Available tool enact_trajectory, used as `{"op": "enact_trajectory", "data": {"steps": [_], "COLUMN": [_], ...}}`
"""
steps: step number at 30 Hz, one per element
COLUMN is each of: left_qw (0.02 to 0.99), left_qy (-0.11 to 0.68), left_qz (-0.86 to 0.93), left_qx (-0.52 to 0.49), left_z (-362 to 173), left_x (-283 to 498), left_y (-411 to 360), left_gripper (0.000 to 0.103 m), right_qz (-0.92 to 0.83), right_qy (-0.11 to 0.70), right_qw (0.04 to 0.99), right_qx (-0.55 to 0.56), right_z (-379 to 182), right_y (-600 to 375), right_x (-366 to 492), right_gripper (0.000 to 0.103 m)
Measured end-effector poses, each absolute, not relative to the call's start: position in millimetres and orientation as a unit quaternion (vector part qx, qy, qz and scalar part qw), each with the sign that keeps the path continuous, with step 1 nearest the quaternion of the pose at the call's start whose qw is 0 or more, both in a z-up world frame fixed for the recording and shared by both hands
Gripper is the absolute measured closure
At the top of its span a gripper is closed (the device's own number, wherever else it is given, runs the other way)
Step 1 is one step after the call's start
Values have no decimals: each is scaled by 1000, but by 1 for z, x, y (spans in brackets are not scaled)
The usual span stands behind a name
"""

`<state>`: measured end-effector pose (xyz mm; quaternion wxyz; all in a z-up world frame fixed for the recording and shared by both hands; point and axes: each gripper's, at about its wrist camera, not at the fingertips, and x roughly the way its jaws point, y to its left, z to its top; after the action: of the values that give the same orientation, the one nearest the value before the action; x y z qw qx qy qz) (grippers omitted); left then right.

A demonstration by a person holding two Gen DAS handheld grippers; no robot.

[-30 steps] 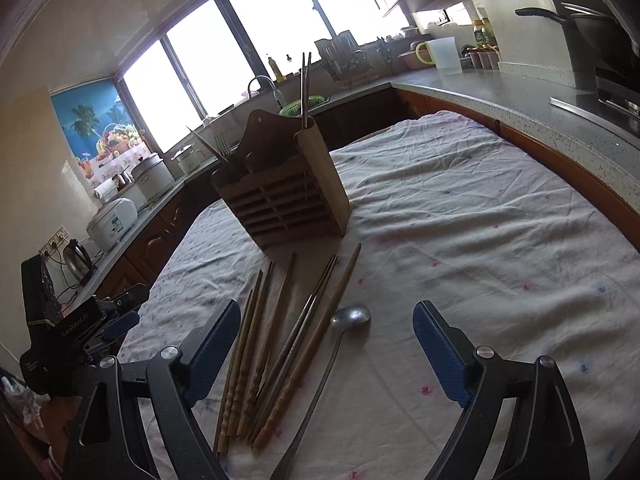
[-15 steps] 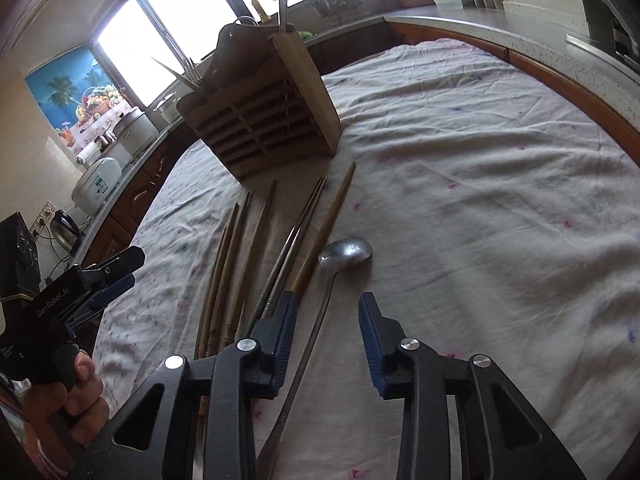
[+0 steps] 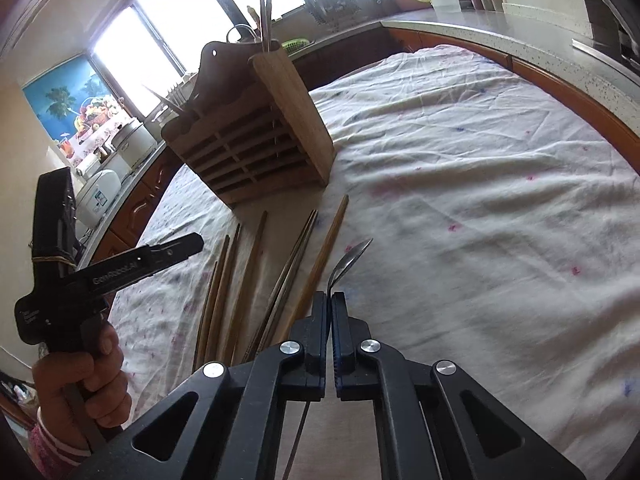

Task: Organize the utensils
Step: 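Grasp the metal spoon with the right tool while the left tool grasps a wooden chopstick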

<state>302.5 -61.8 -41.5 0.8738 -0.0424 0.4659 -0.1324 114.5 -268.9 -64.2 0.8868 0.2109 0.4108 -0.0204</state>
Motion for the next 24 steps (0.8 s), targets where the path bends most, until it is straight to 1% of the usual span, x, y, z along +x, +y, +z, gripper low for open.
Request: {"op": "enact_trajectory", "data": {"steps": [6, 10, 12, 13, 18, 24], "left_qw": [860, 865, 867, 867, 869, 889], "left_qy": [497, 489, 484, 483, 478, 426], "left_qz": [-116, -110, -107, -110, -131, -160], "left_qx": [3, 27, 50, 53, 6, -52], "left_z": [-67, -70, -72, -73, -69, -30], "left_x": [328, 331, 330, 330, 323, 290], "left_y": [-84, -93, -99, -101, -92, -72], "left_gripper": [87, 88, 94, 95, 98, 99], "right_qz": [-24, -23, -22, -21, -14, -3], "right_qy": [393, 386, 381, 380, 369, 348], "right_qw": [891, 893, 894, 895, 900, 911], "right_qx": [225, 230, 233, 233, 232, 222], "right_z": [-55, -51, -48, -47, -38, -18], "right_y": [-283, -286, -287, -287, -283, -277], "right_x": [112, 111, 111, 112, 110, 106], "right_gripper": [101, 101, 101, 101, 101, 101]}}
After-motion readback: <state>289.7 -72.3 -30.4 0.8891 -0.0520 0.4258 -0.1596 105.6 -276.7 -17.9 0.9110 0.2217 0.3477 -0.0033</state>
